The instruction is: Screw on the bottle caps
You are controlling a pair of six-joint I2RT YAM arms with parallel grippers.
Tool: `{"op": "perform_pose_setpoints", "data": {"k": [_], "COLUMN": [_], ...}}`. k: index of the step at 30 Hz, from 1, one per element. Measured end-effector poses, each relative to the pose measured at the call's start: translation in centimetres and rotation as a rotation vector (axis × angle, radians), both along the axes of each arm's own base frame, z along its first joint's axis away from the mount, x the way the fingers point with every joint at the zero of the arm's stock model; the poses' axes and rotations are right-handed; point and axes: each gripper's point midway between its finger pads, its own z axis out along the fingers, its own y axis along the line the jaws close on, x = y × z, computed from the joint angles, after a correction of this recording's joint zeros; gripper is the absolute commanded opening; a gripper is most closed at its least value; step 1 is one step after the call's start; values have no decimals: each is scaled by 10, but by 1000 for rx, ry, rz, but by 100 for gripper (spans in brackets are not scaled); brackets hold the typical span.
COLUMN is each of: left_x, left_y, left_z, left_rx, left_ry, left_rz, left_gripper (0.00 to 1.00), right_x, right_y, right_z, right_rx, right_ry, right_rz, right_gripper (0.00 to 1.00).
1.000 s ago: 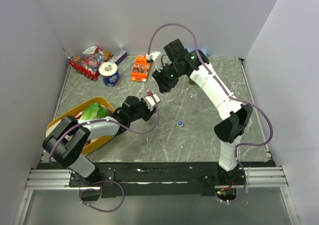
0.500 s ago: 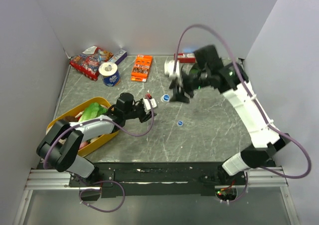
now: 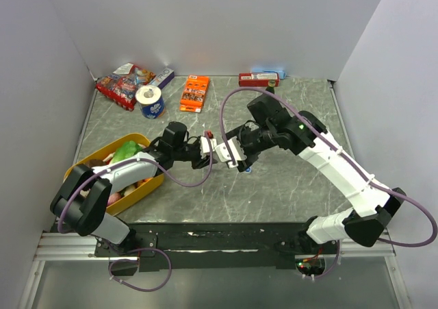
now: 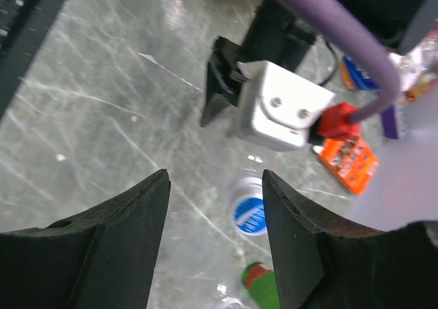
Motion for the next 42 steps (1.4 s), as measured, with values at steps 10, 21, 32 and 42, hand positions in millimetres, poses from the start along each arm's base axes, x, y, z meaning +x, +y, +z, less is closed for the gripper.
{"op": "perform_pose_setpoints", "data": {"k": [10,21,32,42], "left_x": [-8,-9,-10,-7], "left_y": [2,1,2,9], "left_z": [-6,-6,-6,-4], "left_rx": [20,17,17,-7], "left_ry": [15,15,18,-16], "left_rz": [-36,-42,-46,23], "left_gripper": [1,1,1,1], "right_x": [14,21,32,40], "right_y": [-2,-8,-8,-4], "right_z": [5,-5,-15,-17], "right_rx": [-19,-78,-106,-53], "right_ry": [-108,-125,-137,18], "right_rz": [13,-1,-32,-120], "right_gripper": [57,50,36,25]}}
